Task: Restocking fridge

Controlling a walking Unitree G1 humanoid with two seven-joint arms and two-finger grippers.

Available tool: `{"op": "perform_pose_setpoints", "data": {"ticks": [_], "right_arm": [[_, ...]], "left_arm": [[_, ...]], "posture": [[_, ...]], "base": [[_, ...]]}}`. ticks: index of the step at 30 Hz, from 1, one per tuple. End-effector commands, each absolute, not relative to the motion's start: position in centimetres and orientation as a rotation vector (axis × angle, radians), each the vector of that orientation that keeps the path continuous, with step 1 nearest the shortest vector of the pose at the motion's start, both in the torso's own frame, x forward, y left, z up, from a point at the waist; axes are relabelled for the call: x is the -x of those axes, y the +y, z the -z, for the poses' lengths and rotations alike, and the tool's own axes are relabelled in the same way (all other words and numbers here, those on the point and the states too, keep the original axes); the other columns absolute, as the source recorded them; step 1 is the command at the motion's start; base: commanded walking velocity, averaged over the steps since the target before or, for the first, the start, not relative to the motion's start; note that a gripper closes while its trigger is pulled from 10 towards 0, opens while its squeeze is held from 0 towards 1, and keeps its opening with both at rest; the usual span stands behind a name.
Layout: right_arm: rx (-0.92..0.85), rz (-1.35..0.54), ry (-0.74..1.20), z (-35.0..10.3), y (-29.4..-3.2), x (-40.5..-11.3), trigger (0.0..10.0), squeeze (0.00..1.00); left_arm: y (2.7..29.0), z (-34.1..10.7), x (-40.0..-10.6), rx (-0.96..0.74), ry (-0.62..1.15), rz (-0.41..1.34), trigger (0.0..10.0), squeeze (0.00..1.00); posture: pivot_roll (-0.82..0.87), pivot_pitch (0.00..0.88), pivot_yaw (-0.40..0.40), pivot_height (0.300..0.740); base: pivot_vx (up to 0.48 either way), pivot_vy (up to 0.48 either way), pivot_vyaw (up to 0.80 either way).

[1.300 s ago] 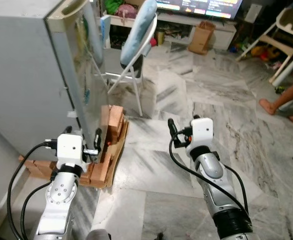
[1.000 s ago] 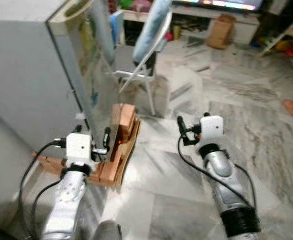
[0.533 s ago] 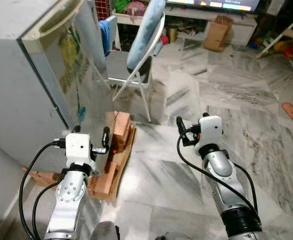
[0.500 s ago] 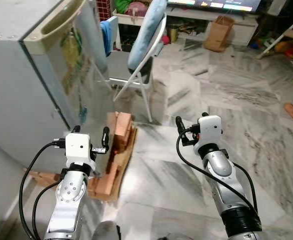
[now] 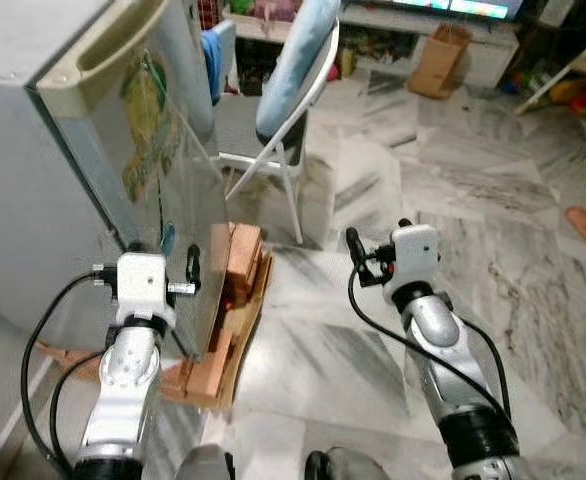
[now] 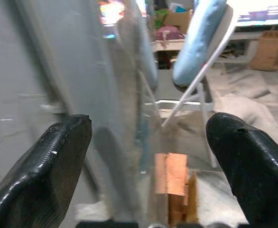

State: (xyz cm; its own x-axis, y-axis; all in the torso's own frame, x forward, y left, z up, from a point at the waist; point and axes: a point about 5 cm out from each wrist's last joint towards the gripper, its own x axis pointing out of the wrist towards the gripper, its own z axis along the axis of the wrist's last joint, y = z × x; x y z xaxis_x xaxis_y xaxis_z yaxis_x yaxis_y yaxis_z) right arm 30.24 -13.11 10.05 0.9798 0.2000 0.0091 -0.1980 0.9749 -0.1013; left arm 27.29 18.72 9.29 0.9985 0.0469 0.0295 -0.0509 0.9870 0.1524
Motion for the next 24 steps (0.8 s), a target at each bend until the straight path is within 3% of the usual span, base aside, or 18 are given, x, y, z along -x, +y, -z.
{"op": "perform_pose_setpoints", "data": {"ticks": [1, 9, 16, 24], "right_arm": [[0.108, -0.182, -0.022, -10.2, -13.7, -30.2, 10.0, 0.0], [0.105, -0.175, -0.006, -10.1, -14.2, -29.8, 10.0, 0.0], [0.078, -0.487, 0.069, -9.3, -13.3, -26.0, 10.0, 0.0], [0.051, -0.622, 0.209, -8.1, -13.9, -24.7, 10.0, 0.0]], "left_arm": [[19.1, -9.3, -27.7, -0.171, -0.021, -0.064, 10.0, 0.0], [20.1, -8.7, -28.2, -0.173, 0.004, -0.087, 10.0, 0.0], [19.8, -9.8, -29.8, -0.142, -0.032, -0.092, 10.0, 0.0], [19.7, -10.1, -31.2, -0.133, -0.045, -0.094, 10.0, 0.0]], "posture": [[0.1, 0.109, -0.057, 0.74], [0.09, 0.108, -0.057, 0.74], [0.08, 0.112, -0.068, 0.74], [0.05, 0.12, -0.07, 0.74]], "base": [[0.0, 0.0, 0.0], [0.0, 0.0, 0.0], [0.0, 0.0, 0.0], [0.0, 0.0, 0.0]]}}
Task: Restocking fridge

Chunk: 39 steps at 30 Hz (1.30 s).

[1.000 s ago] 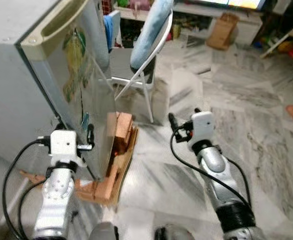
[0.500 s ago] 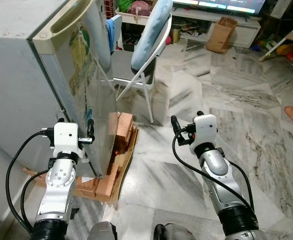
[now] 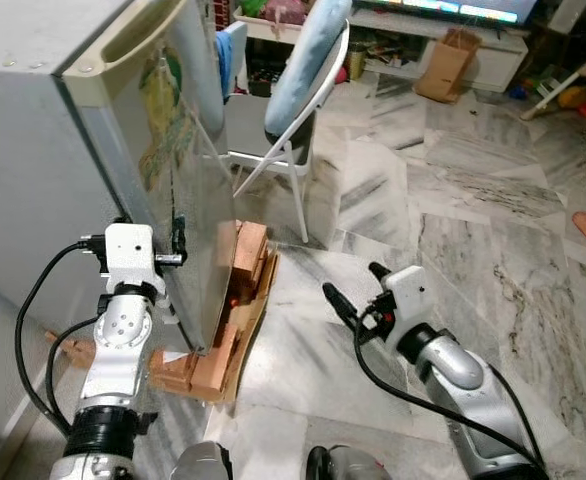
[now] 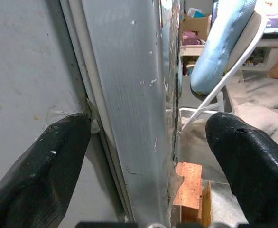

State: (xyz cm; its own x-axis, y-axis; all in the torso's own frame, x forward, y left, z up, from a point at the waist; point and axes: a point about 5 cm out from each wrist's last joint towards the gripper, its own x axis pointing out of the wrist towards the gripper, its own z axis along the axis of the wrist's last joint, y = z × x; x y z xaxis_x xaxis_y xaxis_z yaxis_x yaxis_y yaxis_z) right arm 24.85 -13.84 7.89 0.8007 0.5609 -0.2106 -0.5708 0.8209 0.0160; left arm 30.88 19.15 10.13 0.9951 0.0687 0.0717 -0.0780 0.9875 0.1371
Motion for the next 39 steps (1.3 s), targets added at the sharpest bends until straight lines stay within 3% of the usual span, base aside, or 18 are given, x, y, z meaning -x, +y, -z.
{"op": "perform_pose_setpoints", "data": {"ticks": [1, 19, 34, 39], "right_arm": [[0.045, -0.628, 0.218, -8.1, -13.9, -24.6, 10.0, 0.0], [0.037, -0.73, 0.256, -7.7, -13.4, -24.1, 10.0, 0.0], [0.041, -0.741, 0.235, -8.3, -12.8, -24.3, 10.0, 0.0], [0.046, -0.743, 0.205, -9.2, -12.4, -24.4, 10.0, 0.0]], "left_arm": [[19.8, -10.2, -31.5, -0.133, -0.045, -0.094, 10.0, 0.0], [18.6, -10.0, -32.5, -0.085, -0.036, 0.05, 10.0, 0.0], [18.4, -9.8, -32.8, -0.108, -0.029, 0.066, 10.0, 0.0], [16.9, -11.4, -34.5, -0.107, -0.063, 0.115, 10.0, 0.0]], "posture": [[0.05, 0.121, -0.069, 0.74], [0.04, 0.124, -0.063, 0.74], [0.05, 0.12, -0.06, 0.74], [0.05, 0.109, -0.061, 0.74]], "base": [[0.0, 0.0, 0.0], [0.0, 0.0, 0.0], [0.0, 0.0, 0.0], [0.0, 0.0, 0.0]]}}
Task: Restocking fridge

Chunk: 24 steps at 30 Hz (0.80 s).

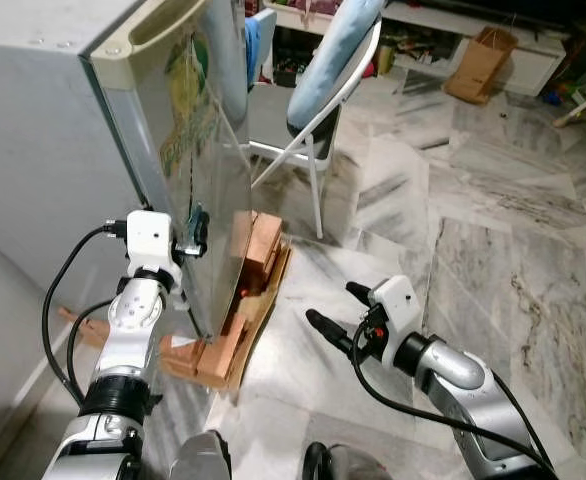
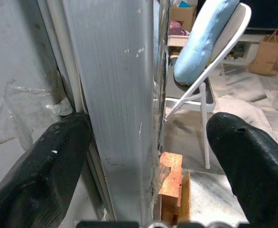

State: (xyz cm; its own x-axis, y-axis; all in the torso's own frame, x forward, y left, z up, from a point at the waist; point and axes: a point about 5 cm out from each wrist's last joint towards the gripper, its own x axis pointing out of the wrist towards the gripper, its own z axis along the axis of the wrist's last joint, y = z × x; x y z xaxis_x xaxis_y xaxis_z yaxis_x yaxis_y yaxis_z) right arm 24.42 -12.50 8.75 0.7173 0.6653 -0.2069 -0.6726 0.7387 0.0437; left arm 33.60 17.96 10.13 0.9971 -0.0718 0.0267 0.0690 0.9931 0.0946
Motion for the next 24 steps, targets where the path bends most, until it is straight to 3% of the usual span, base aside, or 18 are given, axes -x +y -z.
{"op": "perform_pose_setpoints", "data": {"ticks": [1, 9, 12, 16, 18, 19, 24], "right_arm": [[0.046, -0.743, 0.205, -9.2, -12.4, -24.4, 10.0, 0.0], [0.034, -0.794, 0.274, -8.9, -12.3, -24.2, 10.0, 0.0], [0.042, -0.782, 0.253, -9.1, -12.4, -24.3, 10.0, 0.0], [0.049, -0.75, 0.235, -9.5, -12.7, -24.0, 10.0, 0.0], [0.042, -0.741, 0.242, -9.7, -13.0, -23.6, 10.0, 0.0], [0.04, -0.734, 0.241, -10.0, -13.3, -23.2, 10.0, 0.0], [0.035, -0.737, 0.228, -10.8, -13.0, -22.7, 10.0, 0.0]], "left_arm": [[16.9, -11.4, -34.5, -0.107, -0.063, 0.115, 10.0, 0.0], [9.4, -14.3, -35.2, -0.07, -0.186, 0.352, 10.0, 0.0], [4.6, -14.9, -33.9, -0.014, -0.208, 0.53, 10.0, 0.0], [0.6, -15.5, -32.2, 0.025, -0.235, 0.689, 10.0, 0.0], [0.7, -15.3, -32.3, -0.008, -0.241, 0.672, 10.0, 0.0], [2.2, -14.8, -33.2, -0.027, -0.228, 0.585, 10.0, 0.0], [4.8, -14.7, -34.1, -0.038, -0.226, 0.479, 10.0, 0.0]], "posture": [[0.05, 0.109, -0.061, 0.74], [0.05, 0.098, -0.06, 0.74], [0.05, 0.094, -0.055, 0.74], [0.04, 0.093, -0.052, 0.74], [0.03, 0.092, -0.048, 0.74], [0.03, 0.092, -0.047, 0.74], [0.03, 0.094, -0.045, 0.74]], "base": [[0.0, 0.0, 0.0], [0.0, 0.0, 0.0], [0.0, 0.0, 0.0], [0.0, 0.0, 0.0], [0.0, 0.0, 0.0], [0.0, 0.0, 0.0], [0.0, 0.0, 0.0]]}}
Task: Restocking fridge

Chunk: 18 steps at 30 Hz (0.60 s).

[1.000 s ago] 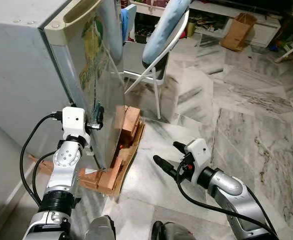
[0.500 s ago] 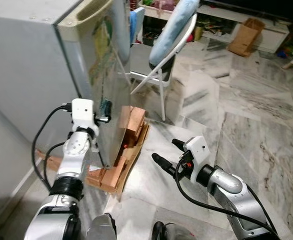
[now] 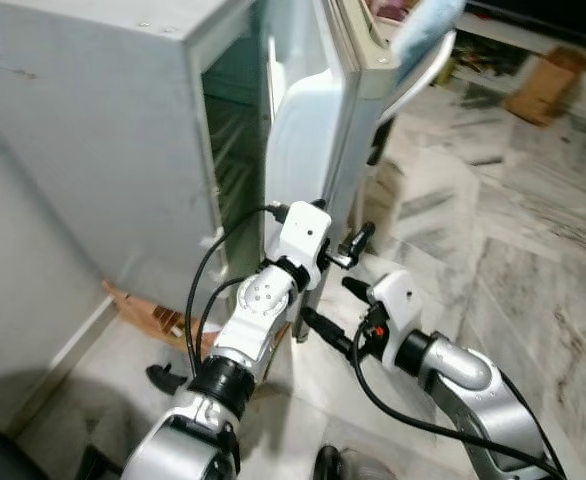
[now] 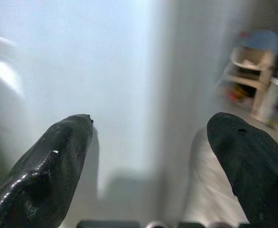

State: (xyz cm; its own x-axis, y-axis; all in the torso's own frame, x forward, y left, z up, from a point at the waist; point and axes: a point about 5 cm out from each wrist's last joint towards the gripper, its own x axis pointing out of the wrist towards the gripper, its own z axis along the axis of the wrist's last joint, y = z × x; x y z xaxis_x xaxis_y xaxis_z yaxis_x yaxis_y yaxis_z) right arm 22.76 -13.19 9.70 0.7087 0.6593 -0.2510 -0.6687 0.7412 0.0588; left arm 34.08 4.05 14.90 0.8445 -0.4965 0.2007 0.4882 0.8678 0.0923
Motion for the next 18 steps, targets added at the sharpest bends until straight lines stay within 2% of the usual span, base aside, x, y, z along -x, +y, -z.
{"op": "perform_pose_setpoints", "data": {"ticks": [1, 8, 12, 18], "right_arm": [[0.029, -0.748, 0.218, -11.2, -12.7, -22.5, 10.0, 0.0], [0.022, -0.759, 0.199, -12.4, -11.9, -22.1, 10.0, 0.0], [0.02, -0.757, 0.2, -13.3, -11.8, -22.0, 10.0, 0.0], [0.025, -0.755, 0.203, -14.4, -11.8, -22.5, 10.0, 0.0]], "left_arm": [[5.9, -14.7, -34.4, -0.042, -0.223, 0.443, 10.0, 0.0], [8.3, -14.0, -34.4, -0.055, -0.188, 0.377, 10.0, 0.0], [8.7, -13.4, -34.0, -0.058, -0.179, 0.361, 10.0, 0.0], [7.6, -12.8, -33.3, -0.045, -0.167, 0.389, 10.0, 0.0]], "posture": [[0.04, 0.094, -0.043, 0.74], [0.05, 0.097, -0.048, 0.74], [0.05, 0.098, -0.052, 0.74], [0.05, 0.102, -0.056, 0.74]], "base": [[0.0, 0.0, 0.0], [0.0, 0.0, 0.0], [0.0, -0.384, 0.0], [0.0, -0.447, 0.0]]}}
